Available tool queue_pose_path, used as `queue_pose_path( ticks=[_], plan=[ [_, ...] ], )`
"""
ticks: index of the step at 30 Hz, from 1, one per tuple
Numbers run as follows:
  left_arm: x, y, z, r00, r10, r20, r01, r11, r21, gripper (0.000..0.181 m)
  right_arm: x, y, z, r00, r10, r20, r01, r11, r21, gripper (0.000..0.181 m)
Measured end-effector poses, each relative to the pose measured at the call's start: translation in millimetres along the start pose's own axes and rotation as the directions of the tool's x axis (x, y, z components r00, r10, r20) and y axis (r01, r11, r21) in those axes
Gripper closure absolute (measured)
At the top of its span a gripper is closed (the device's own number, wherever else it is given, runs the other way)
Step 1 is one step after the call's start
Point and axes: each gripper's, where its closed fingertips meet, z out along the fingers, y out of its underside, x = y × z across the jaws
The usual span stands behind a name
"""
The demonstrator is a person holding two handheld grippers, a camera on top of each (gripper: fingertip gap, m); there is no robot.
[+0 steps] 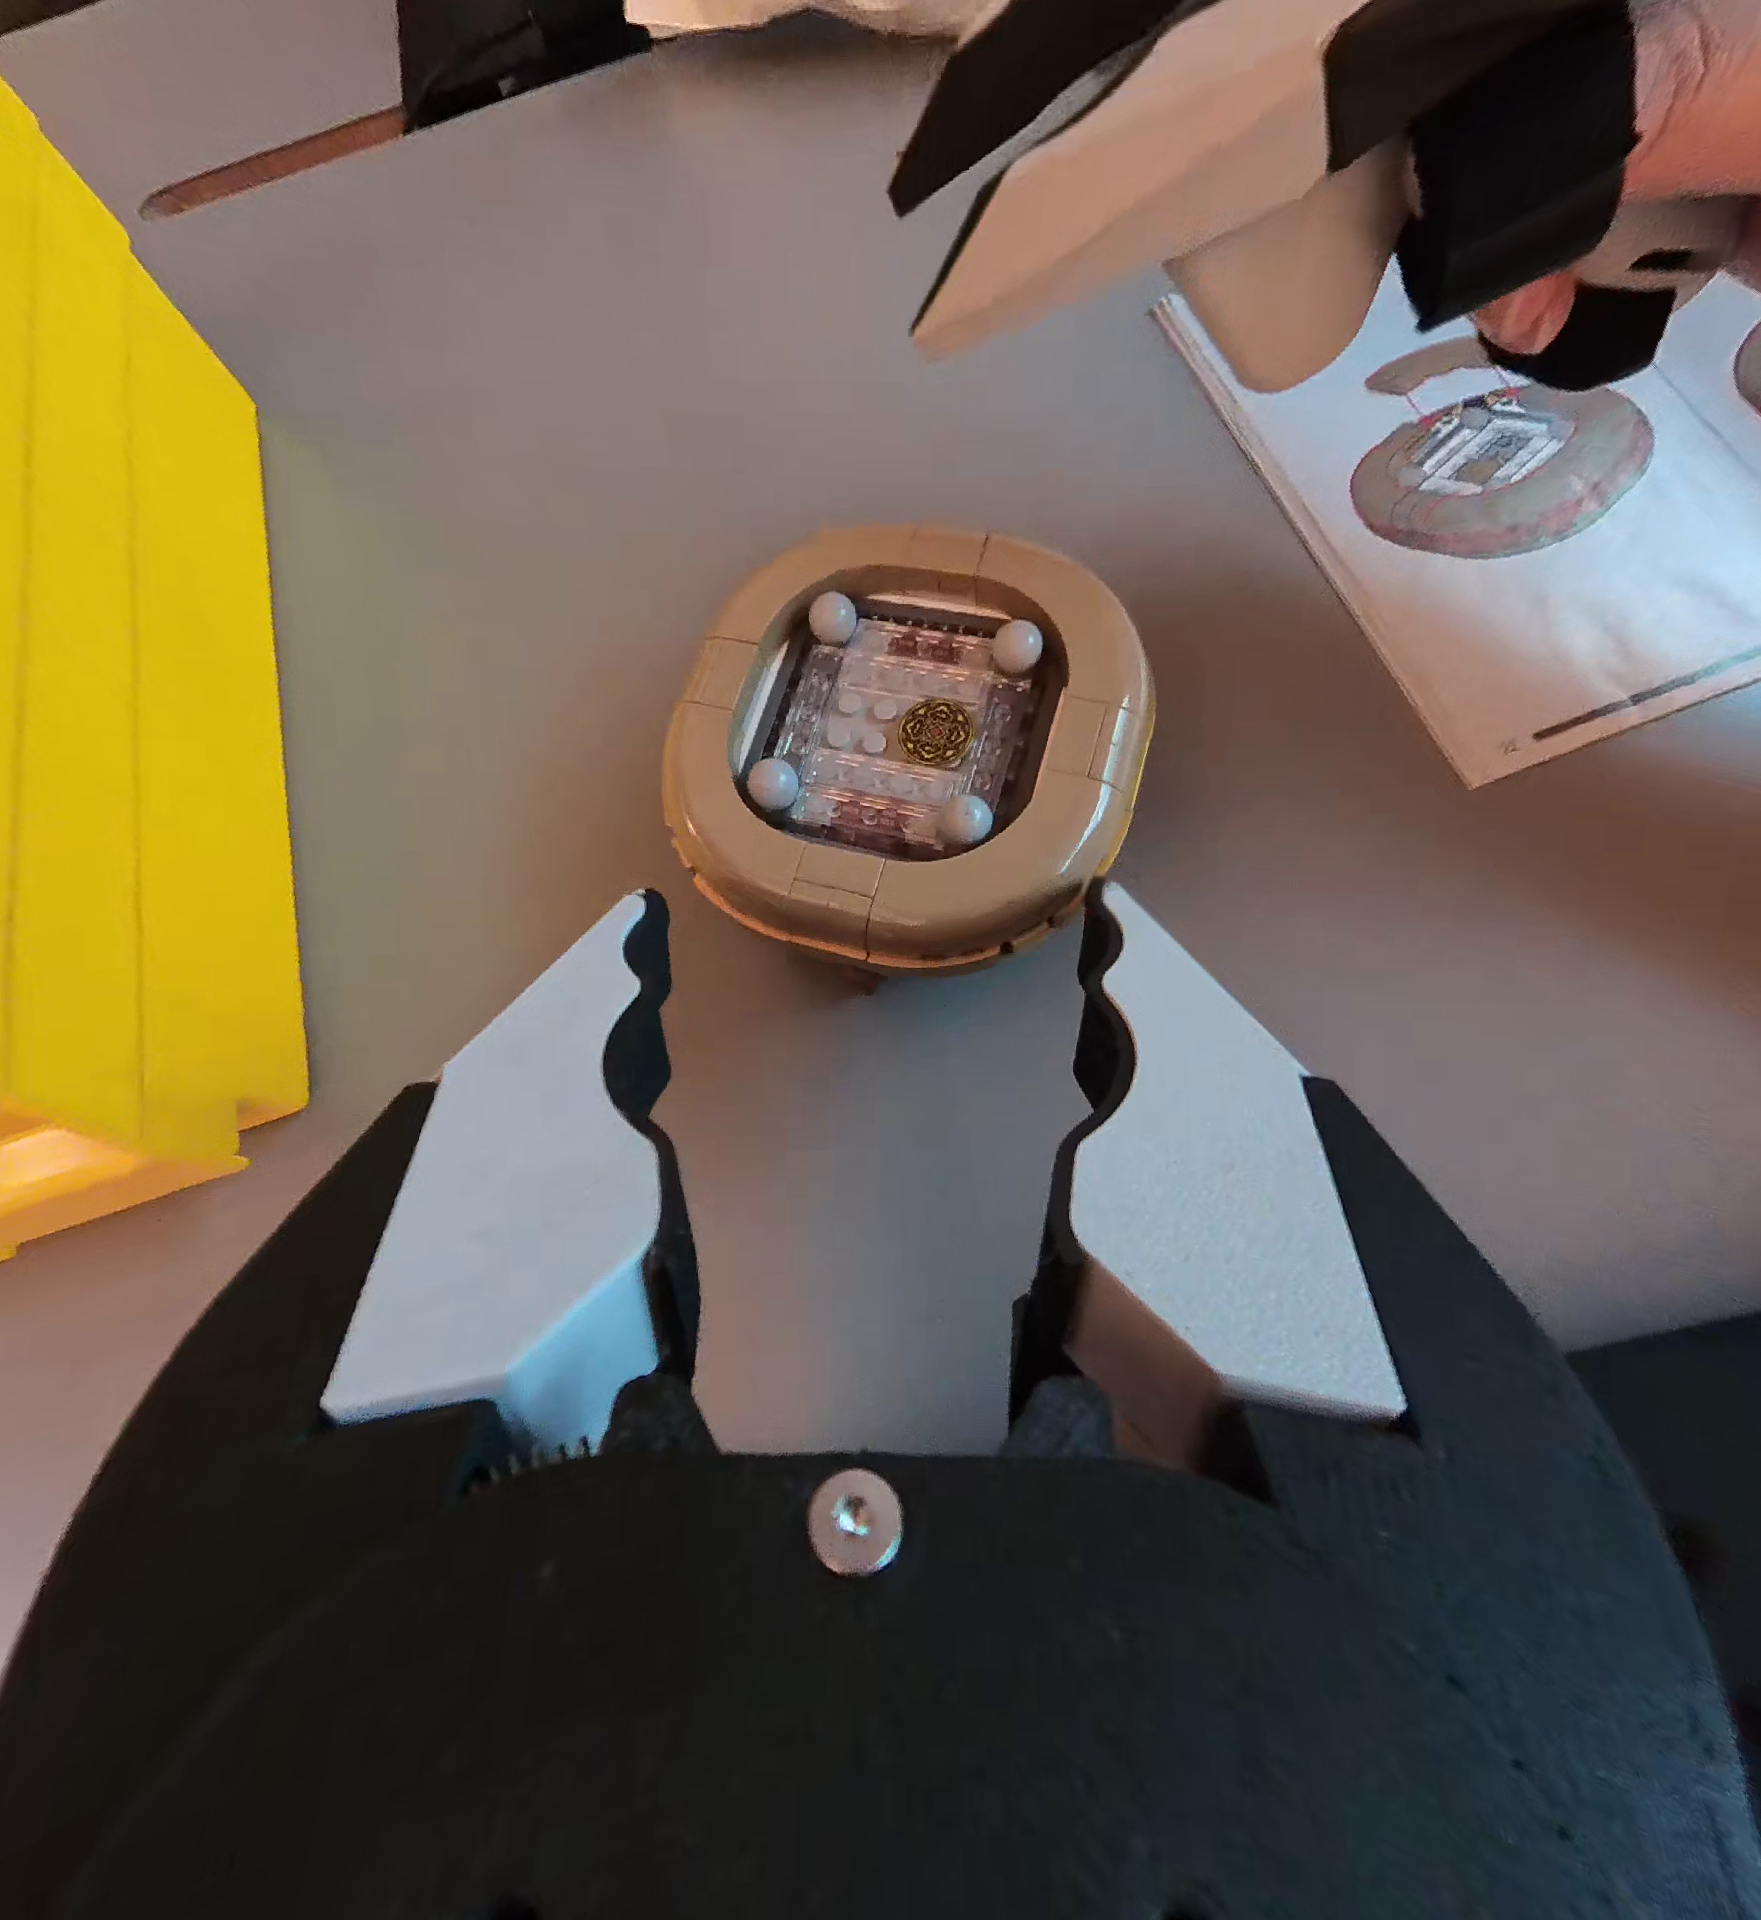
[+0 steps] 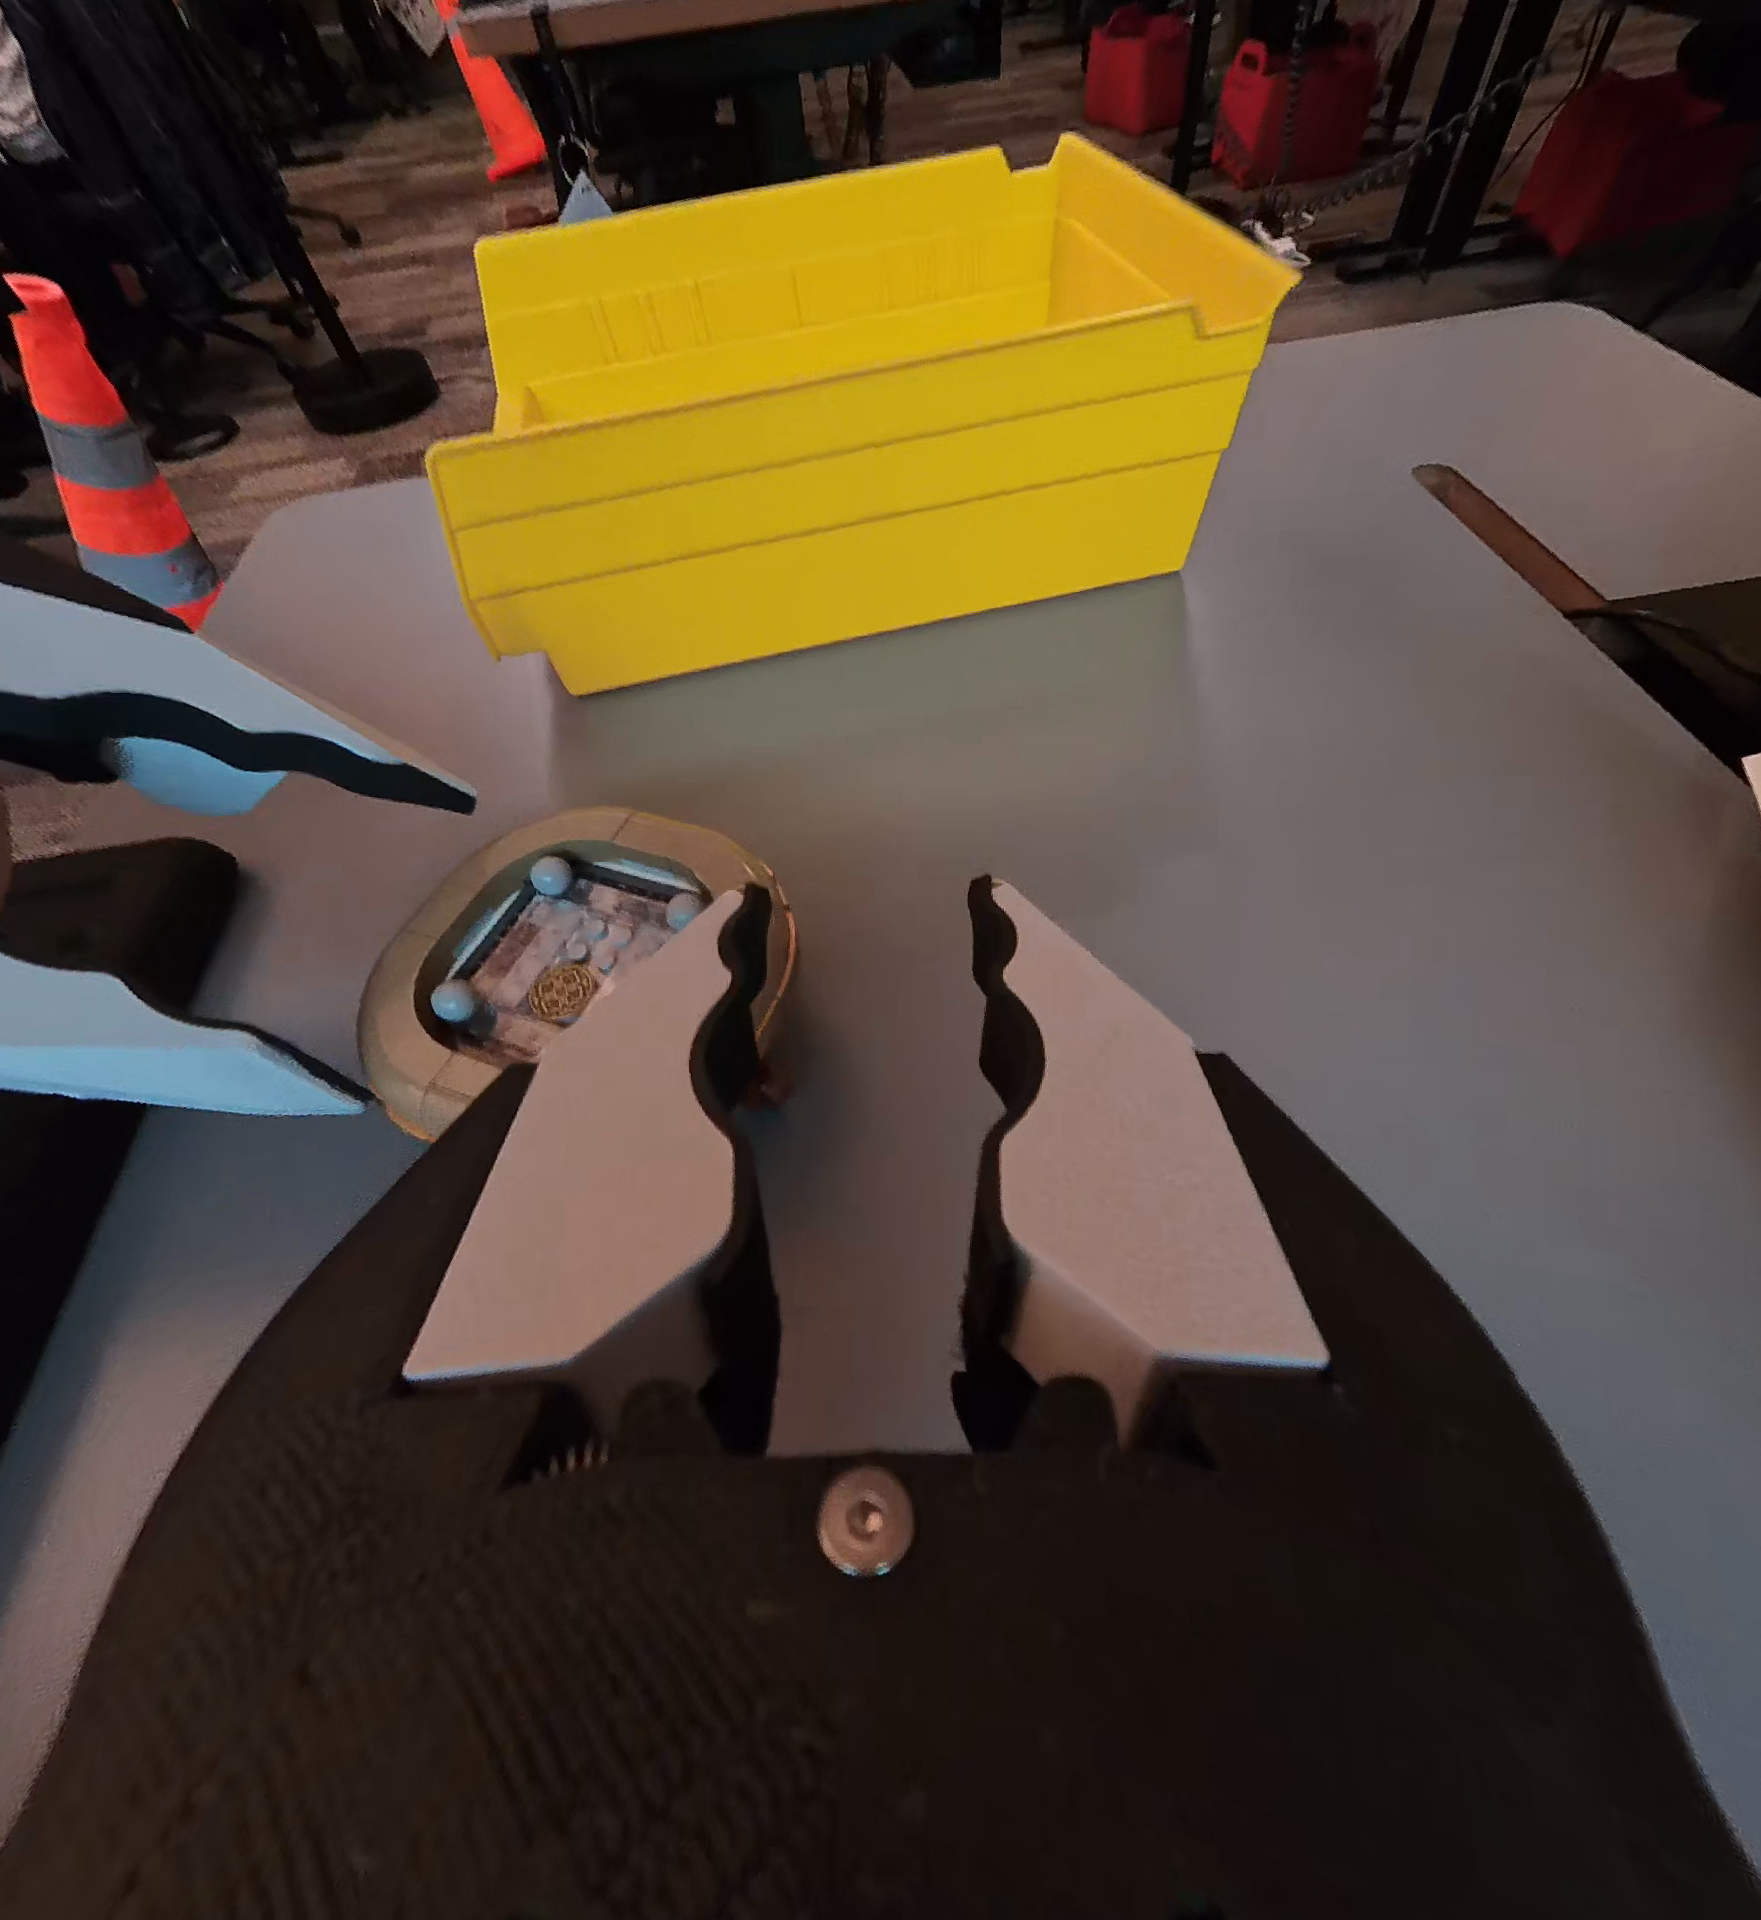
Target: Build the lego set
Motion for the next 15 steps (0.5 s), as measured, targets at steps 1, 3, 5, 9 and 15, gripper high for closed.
queue_pose_path(
  ticks=[1, 3, 5, 9, 15],
  plan=[
    [1.6, -0.3, 1.1, 1.000, 0.006, -0.002, -0.006, 1.000, 0.001, 0.103, 0.1, 2.9, 0.8, 1.000, -0.011, -0.005, 0.011, 1.000, -0.016, 0.142],
    [1.7, -1.9, 2.3, 1.000, 0.003, 0.004, -0.003, 1.000, 0.010, 0.103, -0.3, 8.0, 2.7, 0.999, -0.032, -0.012, 0.032, 0.999, -0.042, 0.142],
    [4.0, -2.5, 3.0, 1.000, 0.007, -0.005, -0.006, 1.000, 0.012, 0.104, -1.4, 12.3, 4.4, 0.999, -0.046, -0.011, 0.045, 0.997, -0.062, 0.142],
    [11.1, 2.5, 5.2, 0.998, 0.062, -0.002, -0.062, 0.998, -0.012, 0.103, 1.3, 14.5, 4.7, 0.999, -0.041, -0.022, 0.040, 0.997, -0.064, 0.141],
    [2.9, 5.9, 7.0, 0.993, 0.093, 0.066, -0.092, 0.995, -0.030, 0.107, 0.8, 16.4, 5.1, 0.999, -0.031, -0.010, 0.030, 0.998, -0.059, 0.141]
  ],
)
